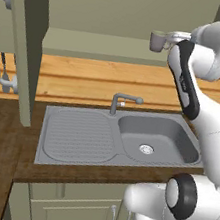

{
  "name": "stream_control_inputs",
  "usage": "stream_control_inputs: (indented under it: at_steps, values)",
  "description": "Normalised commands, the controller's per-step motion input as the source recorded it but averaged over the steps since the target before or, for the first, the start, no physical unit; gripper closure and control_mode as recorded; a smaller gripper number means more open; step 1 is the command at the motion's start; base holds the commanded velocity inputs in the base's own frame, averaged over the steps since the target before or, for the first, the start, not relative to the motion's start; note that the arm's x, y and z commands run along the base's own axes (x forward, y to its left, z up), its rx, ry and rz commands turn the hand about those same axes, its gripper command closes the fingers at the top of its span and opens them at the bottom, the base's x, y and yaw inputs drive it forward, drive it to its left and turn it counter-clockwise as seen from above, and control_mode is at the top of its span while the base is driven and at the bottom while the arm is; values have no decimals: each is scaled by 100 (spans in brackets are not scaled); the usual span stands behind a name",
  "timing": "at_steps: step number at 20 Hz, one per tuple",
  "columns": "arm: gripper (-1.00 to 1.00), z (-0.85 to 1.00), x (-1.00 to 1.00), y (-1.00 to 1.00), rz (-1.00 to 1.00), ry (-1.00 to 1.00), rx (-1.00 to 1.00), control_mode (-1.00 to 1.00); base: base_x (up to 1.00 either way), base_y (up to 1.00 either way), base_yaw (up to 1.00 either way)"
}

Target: Pick the kettle from the counter and place it on the tray. Then pick the mug from the cabinet and place it on the tray. Then close the cabinet doors.

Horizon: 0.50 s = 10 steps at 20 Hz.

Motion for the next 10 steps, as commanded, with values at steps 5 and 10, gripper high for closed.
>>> stream_control_inputs:
  at_steps: [5,10]
  values:
    - [-100,0,70,-14,3,0,0,-100,0,0,0]
    - [-100,-5,57,-1,1,0,0,-100,0,0,0]
